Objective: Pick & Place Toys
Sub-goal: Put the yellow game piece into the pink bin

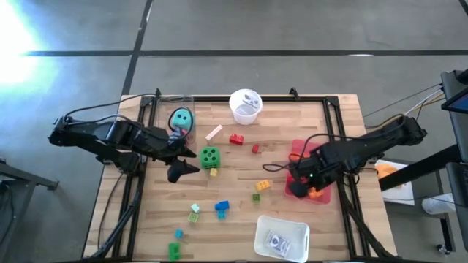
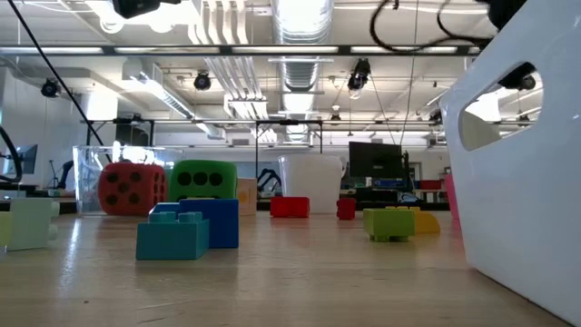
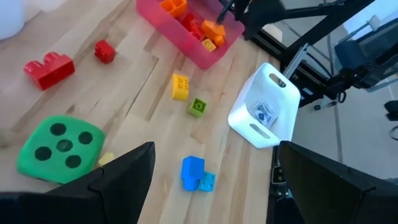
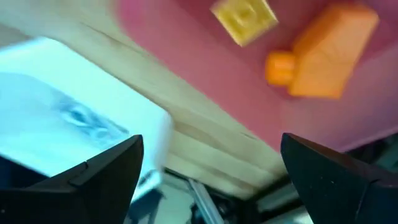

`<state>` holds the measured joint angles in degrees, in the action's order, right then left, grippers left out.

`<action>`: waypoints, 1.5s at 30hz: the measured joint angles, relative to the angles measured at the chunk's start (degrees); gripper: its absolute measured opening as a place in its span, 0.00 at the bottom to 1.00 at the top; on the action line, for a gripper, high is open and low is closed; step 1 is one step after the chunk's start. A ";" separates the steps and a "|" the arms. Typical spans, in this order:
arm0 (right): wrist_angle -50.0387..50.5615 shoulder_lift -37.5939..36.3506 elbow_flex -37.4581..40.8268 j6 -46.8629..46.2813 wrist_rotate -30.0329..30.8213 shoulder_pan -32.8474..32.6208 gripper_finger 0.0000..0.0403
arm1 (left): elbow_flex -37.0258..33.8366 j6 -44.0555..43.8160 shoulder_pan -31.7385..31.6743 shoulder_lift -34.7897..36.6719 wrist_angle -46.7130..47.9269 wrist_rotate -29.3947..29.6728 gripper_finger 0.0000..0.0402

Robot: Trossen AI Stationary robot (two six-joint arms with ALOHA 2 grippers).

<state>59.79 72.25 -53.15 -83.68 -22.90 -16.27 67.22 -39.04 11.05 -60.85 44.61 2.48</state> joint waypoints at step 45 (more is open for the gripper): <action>-5.12 42.34 -28.47 85.20 21.42 5.31 0.69 | -0.02 1.20 -0.07 0.02 6.81 2.02 0.85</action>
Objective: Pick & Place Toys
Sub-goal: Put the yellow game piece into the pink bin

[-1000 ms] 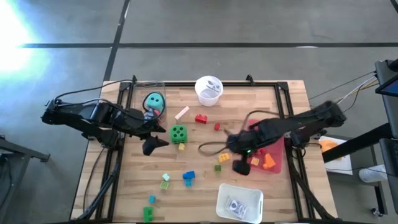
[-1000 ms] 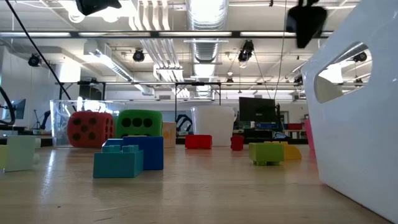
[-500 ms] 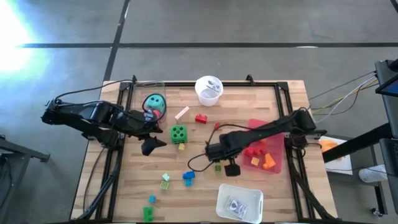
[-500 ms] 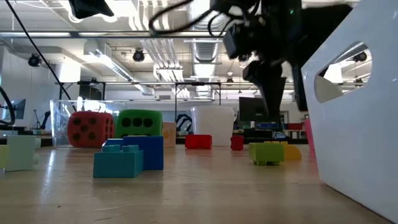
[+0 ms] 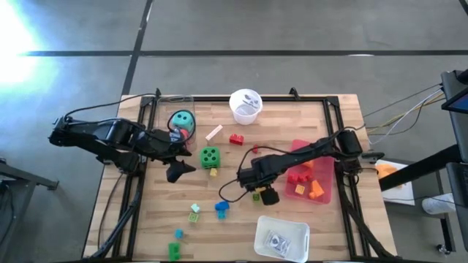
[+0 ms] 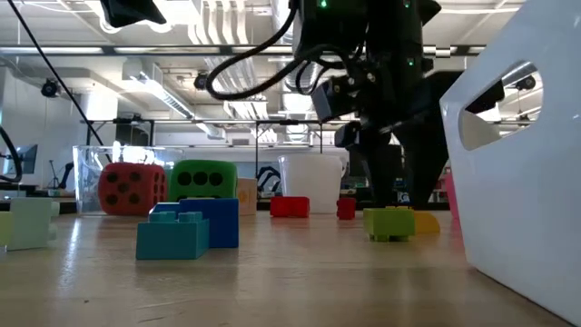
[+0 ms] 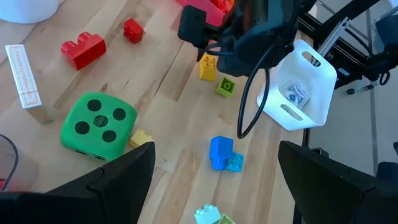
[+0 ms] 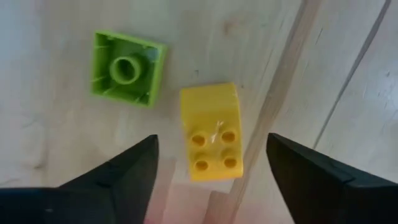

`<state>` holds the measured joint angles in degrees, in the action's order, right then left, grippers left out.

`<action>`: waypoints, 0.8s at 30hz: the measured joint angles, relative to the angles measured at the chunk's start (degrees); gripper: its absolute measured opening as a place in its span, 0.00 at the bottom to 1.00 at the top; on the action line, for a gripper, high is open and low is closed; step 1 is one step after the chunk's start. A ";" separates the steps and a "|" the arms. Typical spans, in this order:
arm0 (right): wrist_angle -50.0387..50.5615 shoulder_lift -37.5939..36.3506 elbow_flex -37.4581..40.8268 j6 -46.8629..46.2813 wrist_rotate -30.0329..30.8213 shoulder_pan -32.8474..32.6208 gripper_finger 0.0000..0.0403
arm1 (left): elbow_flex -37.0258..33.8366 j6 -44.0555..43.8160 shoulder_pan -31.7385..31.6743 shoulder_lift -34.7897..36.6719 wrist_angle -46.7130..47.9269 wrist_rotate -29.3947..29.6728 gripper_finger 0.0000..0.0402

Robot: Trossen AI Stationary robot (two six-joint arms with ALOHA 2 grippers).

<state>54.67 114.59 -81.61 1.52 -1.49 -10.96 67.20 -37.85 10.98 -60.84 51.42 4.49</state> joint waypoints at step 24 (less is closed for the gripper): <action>-3.06 0.50 5.02 -4.78 0.21 0.15 0.32 | 0.00 0.16 -0.02 0.00 -0.02 -0.02 0.85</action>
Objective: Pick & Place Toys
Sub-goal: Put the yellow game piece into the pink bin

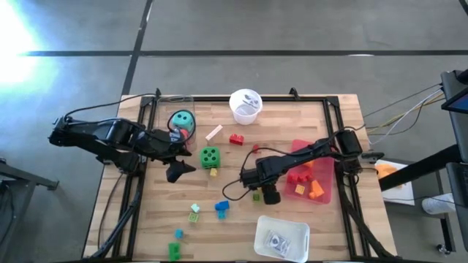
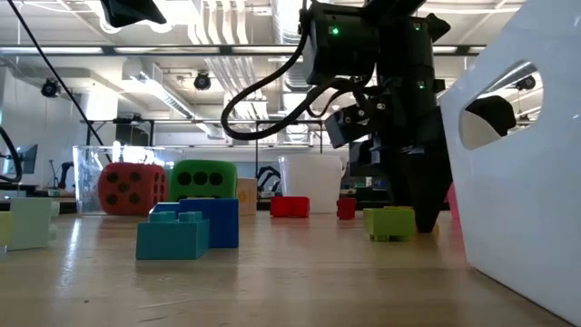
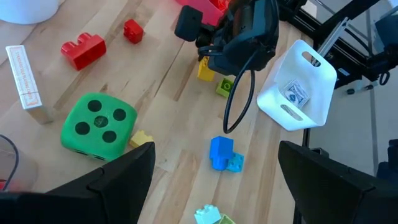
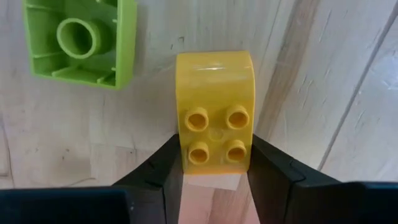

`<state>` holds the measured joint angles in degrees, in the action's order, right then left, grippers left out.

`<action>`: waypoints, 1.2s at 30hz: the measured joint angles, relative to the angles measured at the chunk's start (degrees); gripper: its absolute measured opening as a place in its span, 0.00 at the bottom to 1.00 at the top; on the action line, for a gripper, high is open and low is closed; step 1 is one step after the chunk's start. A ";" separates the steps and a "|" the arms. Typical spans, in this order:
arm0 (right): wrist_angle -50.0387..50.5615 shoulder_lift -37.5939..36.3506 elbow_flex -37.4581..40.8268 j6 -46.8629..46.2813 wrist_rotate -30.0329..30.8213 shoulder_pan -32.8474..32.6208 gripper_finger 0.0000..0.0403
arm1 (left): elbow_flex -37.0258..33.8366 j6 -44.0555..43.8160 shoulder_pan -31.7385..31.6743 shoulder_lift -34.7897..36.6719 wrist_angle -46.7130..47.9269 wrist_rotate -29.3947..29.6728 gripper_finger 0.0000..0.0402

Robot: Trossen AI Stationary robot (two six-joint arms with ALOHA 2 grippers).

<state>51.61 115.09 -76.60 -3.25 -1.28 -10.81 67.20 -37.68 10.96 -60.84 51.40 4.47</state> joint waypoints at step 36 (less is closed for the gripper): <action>16.48 -56.36 22.37 -60.54 -5.05 -0.31 0.32 | 0.36 0.35 0.02 0.02 2.71 -0.20 0.85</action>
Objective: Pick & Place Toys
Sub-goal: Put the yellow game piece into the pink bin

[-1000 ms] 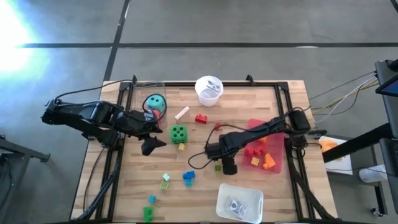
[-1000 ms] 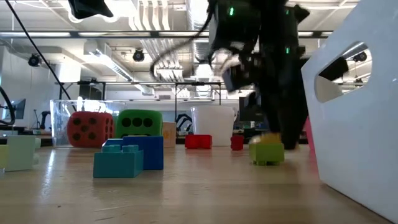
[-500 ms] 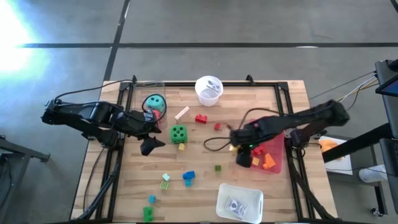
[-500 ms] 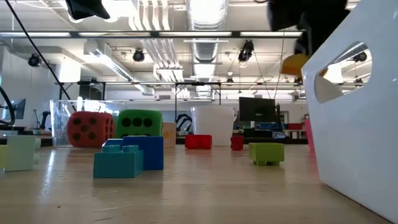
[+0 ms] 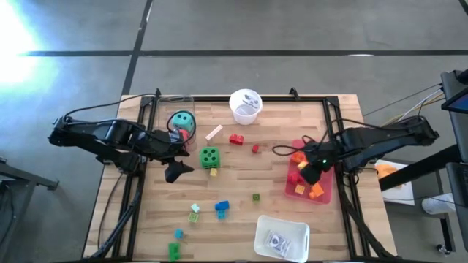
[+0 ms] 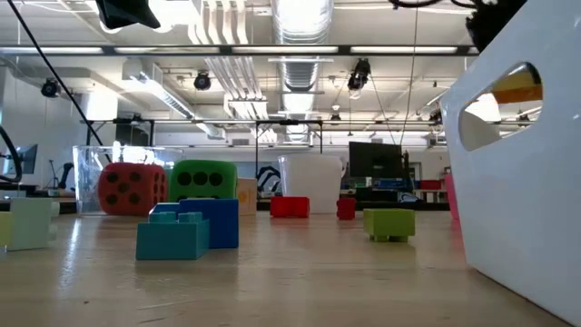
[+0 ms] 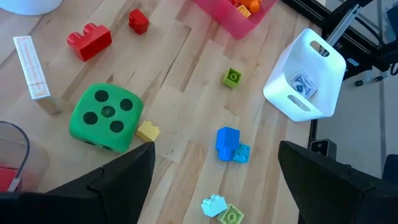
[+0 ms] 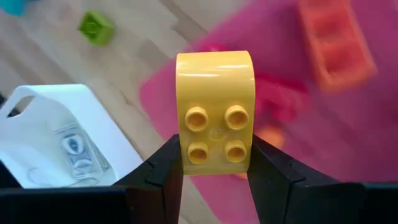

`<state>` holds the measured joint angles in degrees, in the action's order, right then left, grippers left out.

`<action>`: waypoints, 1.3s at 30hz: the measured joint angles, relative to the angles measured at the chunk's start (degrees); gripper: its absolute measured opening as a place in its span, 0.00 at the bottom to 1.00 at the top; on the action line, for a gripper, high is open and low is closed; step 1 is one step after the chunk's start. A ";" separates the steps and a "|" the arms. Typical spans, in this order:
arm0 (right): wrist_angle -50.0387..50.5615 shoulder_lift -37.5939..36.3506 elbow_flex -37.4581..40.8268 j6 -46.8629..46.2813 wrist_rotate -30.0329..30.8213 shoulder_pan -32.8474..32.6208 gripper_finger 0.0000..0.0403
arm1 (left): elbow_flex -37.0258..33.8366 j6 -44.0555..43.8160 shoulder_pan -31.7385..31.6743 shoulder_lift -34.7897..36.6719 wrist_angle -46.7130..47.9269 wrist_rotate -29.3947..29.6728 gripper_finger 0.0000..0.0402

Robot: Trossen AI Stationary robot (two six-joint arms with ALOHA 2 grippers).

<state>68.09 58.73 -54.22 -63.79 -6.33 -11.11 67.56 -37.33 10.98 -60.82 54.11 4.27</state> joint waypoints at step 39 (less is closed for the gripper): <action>-5.09 17.18 7.65 -18.72 -5.64 -3.70 0.32 | -0.04 -0.49 -0.02 -0.02 0.15 0.00 0.85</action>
<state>63.00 75.90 -46.58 -82.51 -11.97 -14.82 67.53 -37.82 10.96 -60.84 54.26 4.27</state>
